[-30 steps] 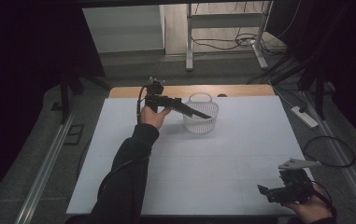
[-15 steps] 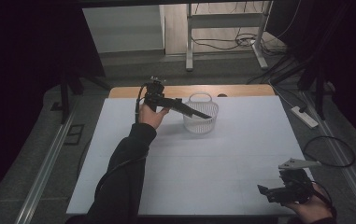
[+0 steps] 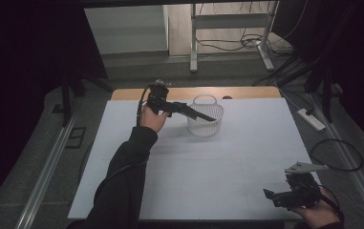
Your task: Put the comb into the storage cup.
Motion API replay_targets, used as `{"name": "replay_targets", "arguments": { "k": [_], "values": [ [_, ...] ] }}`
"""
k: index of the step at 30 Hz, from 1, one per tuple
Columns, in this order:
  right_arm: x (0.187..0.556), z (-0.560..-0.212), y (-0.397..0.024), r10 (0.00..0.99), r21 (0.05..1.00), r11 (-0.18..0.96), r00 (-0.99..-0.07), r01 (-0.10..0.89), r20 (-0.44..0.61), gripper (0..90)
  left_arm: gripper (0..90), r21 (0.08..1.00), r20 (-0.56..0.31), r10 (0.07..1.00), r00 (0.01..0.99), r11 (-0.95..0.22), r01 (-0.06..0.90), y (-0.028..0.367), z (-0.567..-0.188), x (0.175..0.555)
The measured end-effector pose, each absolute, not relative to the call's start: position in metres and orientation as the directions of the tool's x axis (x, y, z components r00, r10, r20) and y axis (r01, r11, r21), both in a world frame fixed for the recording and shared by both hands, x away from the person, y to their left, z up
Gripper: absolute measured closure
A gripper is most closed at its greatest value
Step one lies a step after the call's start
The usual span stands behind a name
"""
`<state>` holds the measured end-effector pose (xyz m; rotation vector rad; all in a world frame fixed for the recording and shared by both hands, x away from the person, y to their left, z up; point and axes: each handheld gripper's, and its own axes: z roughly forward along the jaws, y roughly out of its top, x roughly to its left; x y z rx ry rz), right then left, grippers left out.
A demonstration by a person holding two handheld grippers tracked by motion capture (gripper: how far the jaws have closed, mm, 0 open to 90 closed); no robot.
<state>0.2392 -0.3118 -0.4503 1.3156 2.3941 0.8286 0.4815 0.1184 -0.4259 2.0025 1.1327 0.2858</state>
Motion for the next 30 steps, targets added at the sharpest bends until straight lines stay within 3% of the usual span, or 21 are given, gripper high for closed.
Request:
{"name": "replay_targets", "arguments": {
  "k": [19, 30],
  "values": [
    [0.239, -0.45, -0.311, 0.839, 0.605, 0.422, -0.543, 0.675, 0.02, 3.2, 0.0, 0.802, -0.134, 0.772, 0.621, -0.283, 0.526, 0.128, -0.421, 0.464],
    [0.239, -0.45, -0.311, 0.839, 0.605, 0.424, -0.545, 0.674, 0.018, 3.1, 0.0, 0.81, -0.148, 0.762, 0.63, -0.272, 0.52, 0.136, -0.422, 0.456]
  ]
}}
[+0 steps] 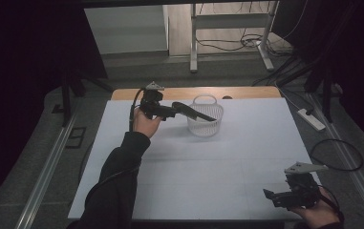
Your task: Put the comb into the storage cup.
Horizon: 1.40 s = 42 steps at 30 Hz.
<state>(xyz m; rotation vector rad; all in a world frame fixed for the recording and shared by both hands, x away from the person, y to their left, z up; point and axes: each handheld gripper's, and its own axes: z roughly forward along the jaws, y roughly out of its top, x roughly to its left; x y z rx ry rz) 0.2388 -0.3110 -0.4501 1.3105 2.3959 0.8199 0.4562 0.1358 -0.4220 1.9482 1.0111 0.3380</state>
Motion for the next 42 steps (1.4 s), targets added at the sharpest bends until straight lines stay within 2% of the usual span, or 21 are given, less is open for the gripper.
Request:
{"name": "replay_targets", "arguments": {
  "k": [23, 42],
  "values": [
    [0.238, -0.449, -0.311, 0.836, 0.612, 0.422, -0.548, 0.668, 0.022, 0.0, 0.0, 0.828, -0.165, 0.739, 0.653, -0.256, 0.499, 0.153, -0.424, 0.436],
    [0.236, -0.448, -0.312, 0.844, 0.636, 0.41, -0.536, 0.653, 0.007, 0.0, 0.0, 0.815, -0.182, 0.736, 0.652, -0.258, 0.519, 0.166, -0.429, 0.425]
  ]
}}
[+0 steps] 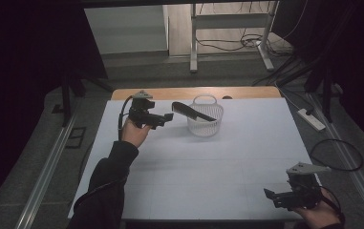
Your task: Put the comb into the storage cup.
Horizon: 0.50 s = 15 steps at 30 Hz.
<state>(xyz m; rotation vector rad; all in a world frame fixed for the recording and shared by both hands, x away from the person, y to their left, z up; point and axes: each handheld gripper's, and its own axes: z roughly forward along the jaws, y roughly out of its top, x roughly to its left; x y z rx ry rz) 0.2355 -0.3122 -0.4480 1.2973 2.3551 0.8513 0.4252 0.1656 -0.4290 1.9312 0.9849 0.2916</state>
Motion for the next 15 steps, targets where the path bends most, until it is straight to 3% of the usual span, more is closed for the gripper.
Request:
{"name": "replay_targets", "arguments": {
  "k": [15],
  "values": [
    [0.234, -0.447, -0.314, 0.85, 0.654, 0.395, -0.527, 0.645, 0.007, 0.0, 0.0, 0.81, -0.203, 0.724, 0.659, -0.253, 0.529, 0.176, -0.432, 0.414]
  ]
}}
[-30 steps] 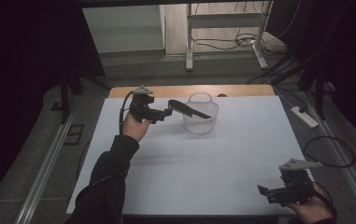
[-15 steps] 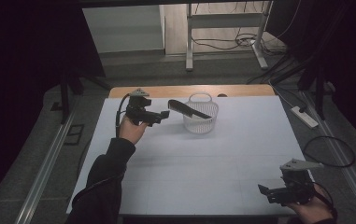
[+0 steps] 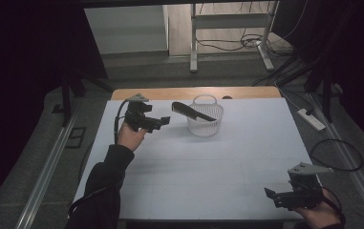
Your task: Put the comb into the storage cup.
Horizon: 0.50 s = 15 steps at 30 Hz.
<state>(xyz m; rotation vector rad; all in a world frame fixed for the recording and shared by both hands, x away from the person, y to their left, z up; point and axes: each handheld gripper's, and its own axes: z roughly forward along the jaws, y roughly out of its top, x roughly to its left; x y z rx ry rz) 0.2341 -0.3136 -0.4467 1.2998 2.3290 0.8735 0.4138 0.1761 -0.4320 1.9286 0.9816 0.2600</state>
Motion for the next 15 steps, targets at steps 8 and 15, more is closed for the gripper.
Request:
{"name": "replay_targets", "arguments": {
  "k": [8, 15],
  "values": [
    [0.233, -0.446, -0.314, 0.851, 0.659, 0.396, -0.525, 0.64, -0.002, 0.0, 0.0, 0.812, -0.214, 0.72, 0.66, -0.244, 0.53, 0.183, -0.434, 0.405],
    [0.232, -0.446, -0.314, 0.853, 0.665, 0.393, -0.521, 0.635, -0.006, 0.0, 0.0, 0.812, -0.231, 0.725, 0.649, -0.224, 0.54, 0.191, -0.435, 0.399]
  ]
}}
